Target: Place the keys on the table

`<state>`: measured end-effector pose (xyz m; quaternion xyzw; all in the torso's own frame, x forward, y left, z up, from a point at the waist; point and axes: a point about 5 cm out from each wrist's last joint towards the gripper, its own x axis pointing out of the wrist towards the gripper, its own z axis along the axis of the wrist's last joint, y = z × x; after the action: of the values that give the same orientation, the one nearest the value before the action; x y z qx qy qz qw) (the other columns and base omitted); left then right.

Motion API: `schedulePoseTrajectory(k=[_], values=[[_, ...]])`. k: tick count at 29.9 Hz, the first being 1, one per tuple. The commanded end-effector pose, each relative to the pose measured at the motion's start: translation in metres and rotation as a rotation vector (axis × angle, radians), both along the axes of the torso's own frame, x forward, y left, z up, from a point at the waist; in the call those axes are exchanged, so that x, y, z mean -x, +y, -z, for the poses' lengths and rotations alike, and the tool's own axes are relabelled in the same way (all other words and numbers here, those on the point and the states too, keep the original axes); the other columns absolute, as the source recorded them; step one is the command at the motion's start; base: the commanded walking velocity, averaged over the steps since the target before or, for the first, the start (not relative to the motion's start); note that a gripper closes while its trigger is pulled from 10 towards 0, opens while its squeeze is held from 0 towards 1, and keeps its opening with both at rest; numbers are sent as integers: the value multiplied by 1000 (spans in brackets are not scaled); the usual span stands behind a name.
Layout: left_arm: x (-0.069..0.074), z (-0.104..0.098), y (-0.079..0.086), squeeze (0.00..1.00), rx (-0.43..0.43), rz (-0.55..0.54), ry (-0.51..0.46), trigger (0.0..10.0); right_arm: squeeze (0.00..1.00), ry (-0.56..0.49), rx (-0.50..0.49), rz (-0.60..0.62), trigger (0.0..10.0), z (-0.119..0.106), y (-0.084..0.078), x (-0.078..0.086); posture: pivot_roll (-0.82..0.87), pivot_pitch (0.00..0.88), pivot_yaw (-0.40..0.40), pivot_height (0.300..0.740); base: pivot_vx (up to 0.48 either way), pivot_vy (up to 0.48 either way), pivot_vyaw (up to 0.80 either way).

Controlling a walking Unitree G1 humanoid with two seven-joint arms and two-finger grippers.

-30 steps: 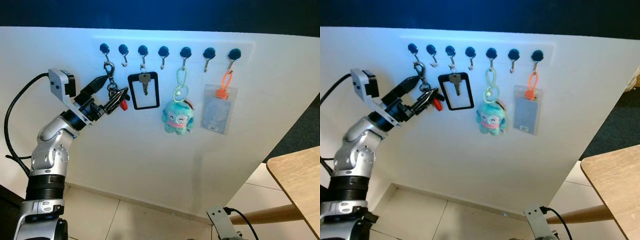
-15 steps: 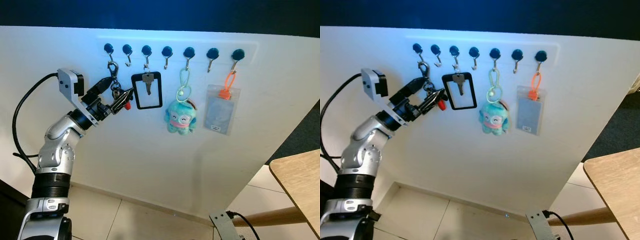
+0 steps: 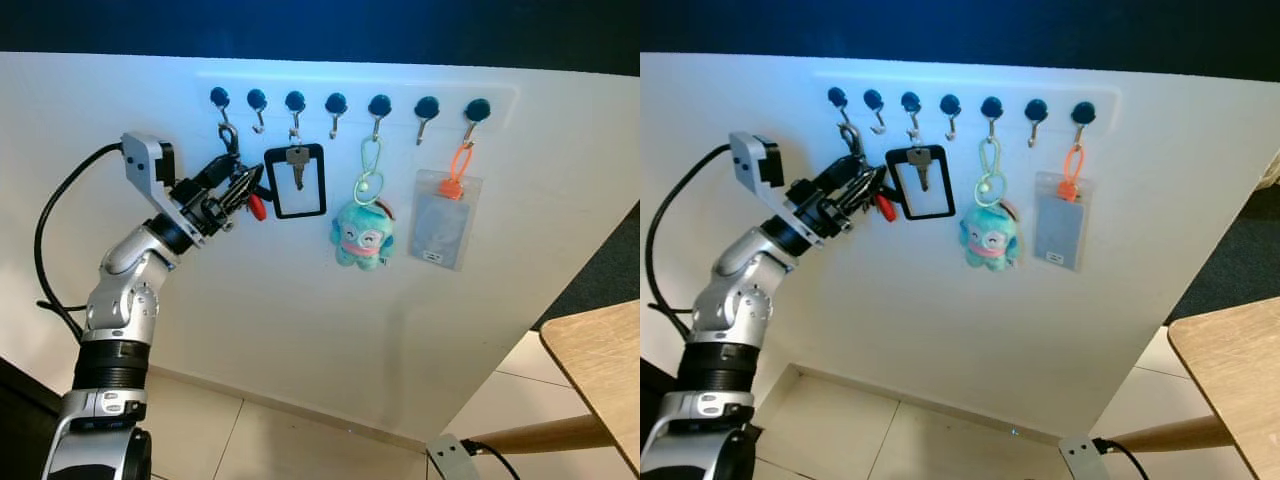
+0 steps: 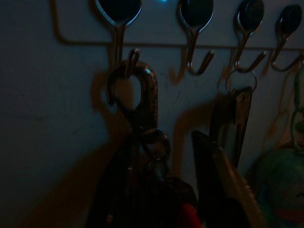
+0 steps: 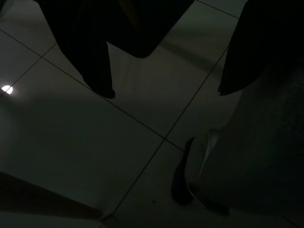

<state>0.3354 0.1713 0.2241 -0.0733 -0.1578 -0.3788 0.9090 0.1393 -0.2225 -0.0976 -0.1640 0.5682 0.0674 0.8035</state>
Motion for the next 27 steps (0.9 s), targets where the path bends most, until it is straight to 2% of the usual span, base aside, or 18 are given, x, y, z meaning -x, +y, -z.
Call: schedulePoseTrajectory(k=[1, 6, 8, 15, 16, 17, 18, 21, 22, 24, 25, 26, 27], values=[[-1, 0, -4, 0, 2, 11, 2, 0, 0, 6, -7, -5, 10000, 1, 3, 3, -102, 46, 83, 740, 0, 0, 0], [-1, -3, -4, 0, 11, 12, -6, 0, 0, 6, -9, -8, 10000, 2, 5, 2, -102, 49, 85, 740, 0, 0, 0], [1, -10, 0, 0, 34, 9, -31, 0, 0, 3, -15, -11, 10000, 2, 11, 0, -102, 49, 85, 740, 0, 0, 0], [-1, -15, 5, 0, 9, -21, -47, 0, 0, 0, -21, -19, 10000, 2, 18, -3, -101, 50, 86, 740, 0, 0, 0], [-1, -16, 5, 0, 7, -25, -51, 667, 0, -1, -23, -21, 10000, 2, 19, -4, -101, 50, 86, 740, 0, 0, 0], [0, -17, 6, 0, 6, -26, -54, 667, 0, -1, -23, -21, 10000, 2, 20, -4, -101, 50, 86, 740, 0, 0, 0], [0, -18, 6, 0, 4, -27, -59, 1804, 0, -2, -24, -22, 10000, 2, 20, -4, -101, 50, 86, 740, 0, 0, 0], [0, -22, 7, 0, -3, -35, -72, 1686, 0, -4, -25, -24, 10000, 2, 22, -6, -101, 50, 86, 740, 0, 0, 0], [1, -23, 8, 0, -8, -38, -78, 2549, 0, -4, -25, -25, 10000, 2, 23, -6, -101, 50, 86, 740, 0, 0, 0], [1, -25, 8, 0, -11, -40, -82, 2549, 0, -5, -25, -25, 10000, 2, 23, -6, -101, 50, 86, 740, 0, 0, 0], [1, -27, 9, 0, -16, -43, -90, 6667, 0, -5, -24, -26, 10000, 2, 23, -6, -101, 50, 86, 740, 0, 0, 0], [1, -31, 10, 0, -22, -53, -101, 10000, 0, -5, -24, -27, 10000, 2, 24, -6, -102, 51, 84, 740, 0, 0, 0], [1, -37, 13, 0, -28, -74, -114, 10000, 0, -5, -24, -28, 10000, 2, 25, -7, -102, 51, 84, 740, 0, 0, 0]])
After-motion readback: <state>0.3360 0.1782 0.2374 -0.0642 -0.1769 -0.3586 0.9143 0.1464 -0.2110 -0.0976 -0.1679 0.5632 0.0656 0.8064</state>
